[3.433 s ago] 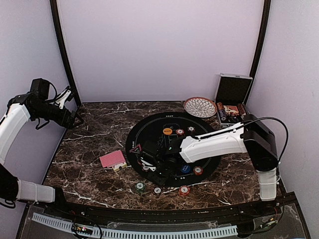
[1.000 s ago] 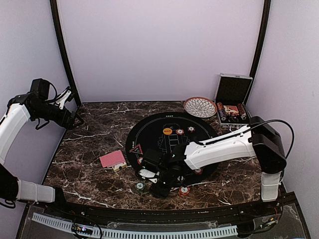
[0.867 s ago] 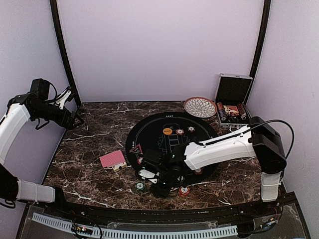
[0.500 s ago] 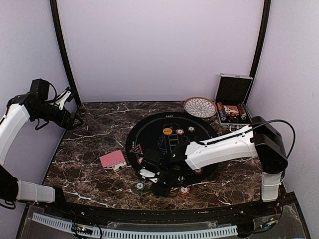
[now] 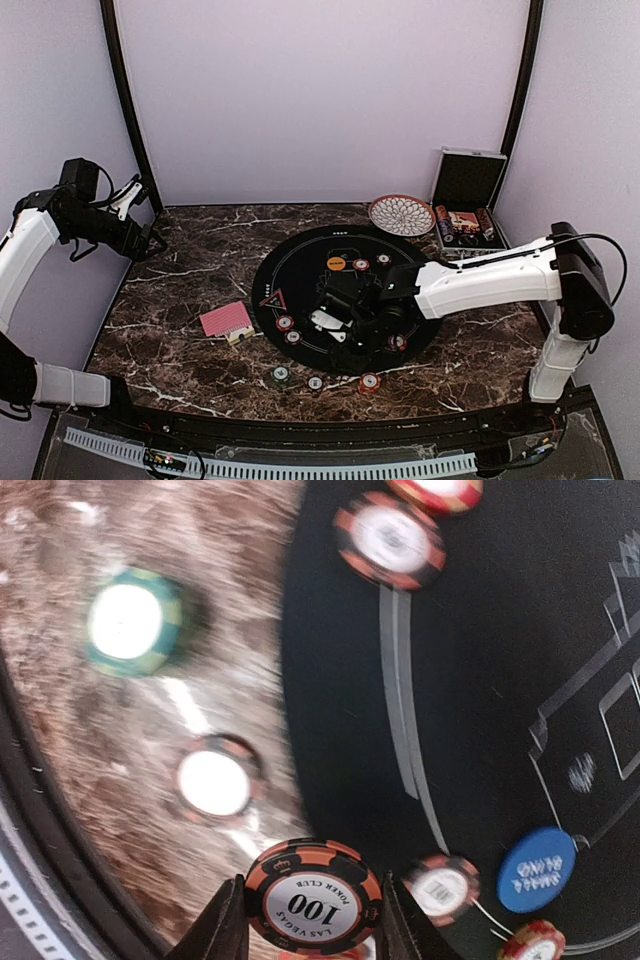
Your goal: Distribute texas hold em gaming equipment
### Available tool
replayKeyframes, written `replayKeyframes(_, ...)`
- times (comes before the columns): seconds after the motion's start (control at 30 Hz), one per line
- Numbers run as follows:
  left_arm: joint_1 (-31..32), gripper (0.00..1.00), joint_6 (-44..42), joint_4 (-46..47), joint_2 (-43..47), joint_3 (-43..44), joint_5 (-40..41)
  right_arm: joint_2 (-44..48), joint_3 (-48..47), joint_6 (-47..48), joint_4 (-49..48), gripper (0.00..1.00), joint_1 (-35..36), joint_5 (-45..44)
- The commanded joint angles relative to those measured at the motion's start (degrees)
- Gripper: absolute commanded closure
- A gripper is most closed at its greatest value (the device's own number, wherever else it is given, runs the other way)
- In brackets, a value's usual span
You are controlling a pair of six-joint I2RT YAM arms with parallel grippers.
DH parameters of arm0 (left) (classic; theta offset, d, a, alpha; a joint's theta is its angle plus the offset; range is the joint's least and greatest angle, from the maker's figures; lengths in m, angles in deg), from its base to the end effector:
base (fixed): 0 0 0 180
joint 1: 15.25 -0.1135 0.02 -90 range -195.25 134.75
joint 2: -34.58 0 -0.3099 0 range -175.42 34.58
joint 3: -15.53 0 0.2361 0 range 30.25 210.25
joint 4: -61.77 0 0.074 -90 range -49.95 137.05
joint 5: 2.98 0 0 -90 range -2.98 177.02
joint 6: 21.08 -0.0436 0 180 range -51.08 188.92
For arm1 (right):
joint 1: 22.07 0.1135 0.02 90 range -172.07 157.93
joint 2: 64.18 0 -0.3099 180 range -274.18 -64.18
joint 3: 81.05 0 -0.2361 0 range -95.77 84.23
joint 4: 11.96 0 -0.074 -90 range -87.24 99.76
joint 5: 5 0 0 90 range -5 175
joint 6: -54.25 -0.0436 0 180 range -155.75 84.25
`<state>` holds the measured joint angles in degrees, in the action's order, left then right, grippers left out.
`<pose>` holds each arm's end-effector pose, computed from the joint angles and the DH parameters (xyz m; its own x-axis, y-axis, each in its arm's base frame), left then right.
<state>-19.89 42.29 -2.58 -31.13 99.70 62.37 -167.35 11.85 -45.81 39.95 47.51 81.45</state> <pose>0.1964 -0.0023 0.3891 -0.5430 0.3647 -0.7564 0.5137 0.8568 0.0443 0.1287 0.3379 0.2410 -0.4804 -0.7908 -0.3792 -0.8565 0.5161 0.0090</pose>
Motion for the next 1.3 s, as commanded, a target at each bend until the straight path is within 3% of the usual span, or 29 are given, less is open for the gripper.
replayKeyframes(0.0,0.07,0.01,-0.57,-1.36,0.79,2.07,-0.97,2.83,5.12,-2.29,-0.76,0.76,-5.39,-1.97)
replayKeyframes(0.57,0.07,0.01,-0.66,-1.36,0.72,1.87,-0.71,0.46,7.14,-3.12,-2.8,0.78,-8.85,-2.96)
replayKeyframes(1.27,0.07,0.01,-0.8,-1.03,0.59,1.74,-0.71,-0.81,8.33,-3.51,-3.78,0.71,-8.56,-0.34)
